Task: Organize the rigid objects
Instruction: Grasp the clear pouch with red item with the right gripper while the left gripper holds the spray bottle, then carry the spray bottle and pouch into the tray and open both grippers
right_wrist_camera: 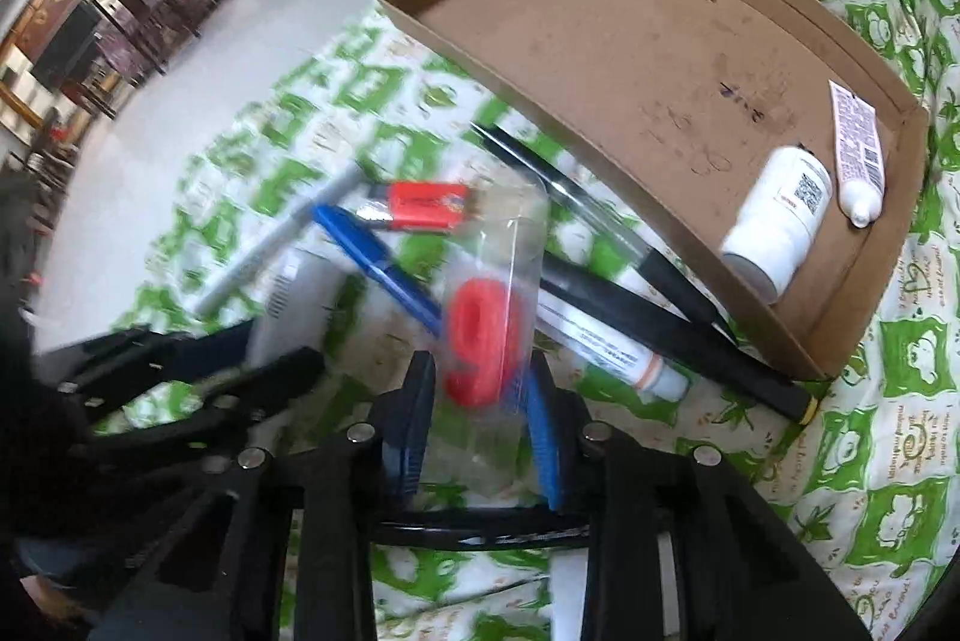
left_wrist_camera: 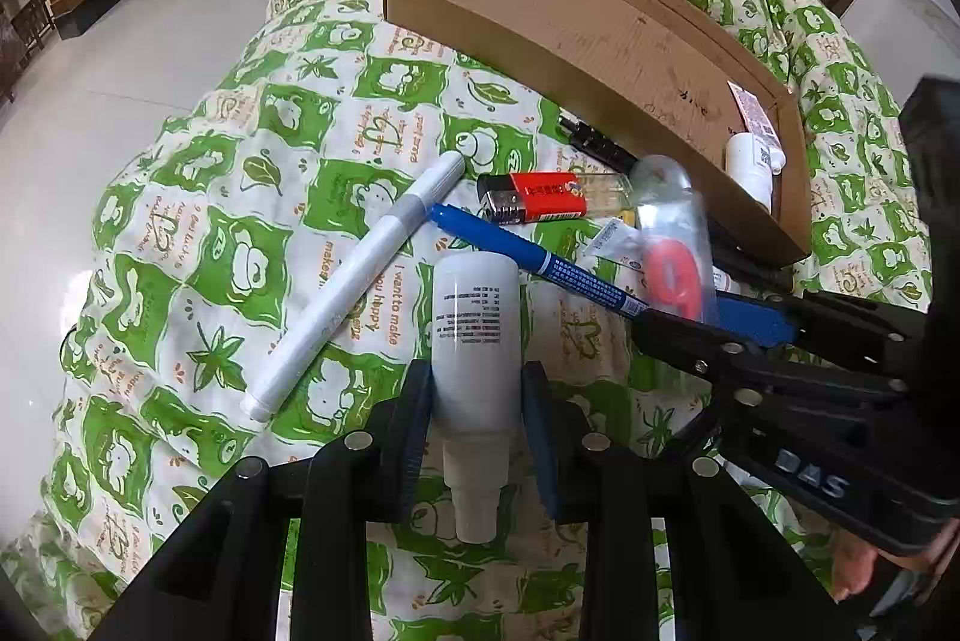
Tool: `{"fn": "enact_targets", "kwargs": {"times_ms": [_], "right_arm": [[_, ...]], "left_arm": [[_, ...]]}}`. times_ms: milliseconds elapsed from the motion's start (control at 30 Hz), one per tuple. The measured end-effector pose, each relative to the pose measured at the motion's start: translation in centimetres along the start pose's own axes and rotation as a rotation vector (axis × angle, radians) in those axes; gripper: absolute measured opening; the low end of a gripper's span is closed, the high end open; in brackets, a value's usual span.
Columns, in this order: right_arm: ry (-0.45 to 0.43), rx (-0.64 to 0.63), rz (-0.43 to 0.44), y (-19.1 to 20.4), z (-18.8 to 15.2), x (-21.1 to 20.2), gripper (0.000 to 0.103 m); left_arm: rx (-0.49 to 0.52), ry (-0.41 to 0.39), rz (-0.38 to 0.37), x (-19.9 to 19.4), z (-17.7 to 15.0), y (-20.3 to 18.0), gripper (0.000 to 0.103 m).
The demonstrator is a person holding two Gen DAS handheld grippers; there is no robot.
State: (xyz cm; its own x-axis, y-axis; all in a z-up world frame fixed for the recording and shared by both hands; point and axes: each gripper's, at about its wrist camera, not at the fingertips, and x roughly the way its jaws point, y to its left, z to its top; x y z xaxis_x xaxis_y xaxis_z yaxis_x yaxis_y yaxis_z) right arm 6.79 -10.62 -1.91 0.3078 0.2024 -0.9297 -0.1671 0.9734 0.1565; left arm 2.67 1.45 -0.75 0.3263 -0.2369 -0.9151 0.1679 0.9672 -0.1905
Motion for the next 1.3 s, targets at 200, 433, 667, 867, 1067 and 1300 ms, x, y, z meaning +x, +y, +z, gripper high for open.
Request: {"fn": "enact_targets", "kwargs": {"times_ms": [200,433,667,867,1067,1300], "right_arm": [[-0.033,0.012,-0.033,-1.4,0.1,-0.3,0.028],[-0.087,0.011,0.014,-1.5,-0.1,-1.6,0.026],[-0.144,0.011,0.084,-1.7,-0.2,-3.2,0.013],[-0.126,0.023,0.110,-1.8,-0.6,-3.0,0.013],[-0.129,0.132,0.257,-4.1,-0.6,-3.8,0.013],[-0.159,0.218,0.338,-6.4,-0.6,-5.3,0.013]], "left_arm": [[0.004,0.005,0.002,0.5,0.1,-0.3,0.031],[0.012,-0.052,-0.017,-0.8,0.1,-0.4,0.031],[-0.022,-0.093,-0.045,-2.8,-0.2,-0.2,0.031],[-0.047,-0.104,-0.041,-3.7,-0.5,0.0,0.031],[-0.091,-0.101,-0.080,-3.5,-0.6,0.9,0.031],[-0.085,-0.112,-0.098,-3.9,-0.6,0.6,0.031]]}}
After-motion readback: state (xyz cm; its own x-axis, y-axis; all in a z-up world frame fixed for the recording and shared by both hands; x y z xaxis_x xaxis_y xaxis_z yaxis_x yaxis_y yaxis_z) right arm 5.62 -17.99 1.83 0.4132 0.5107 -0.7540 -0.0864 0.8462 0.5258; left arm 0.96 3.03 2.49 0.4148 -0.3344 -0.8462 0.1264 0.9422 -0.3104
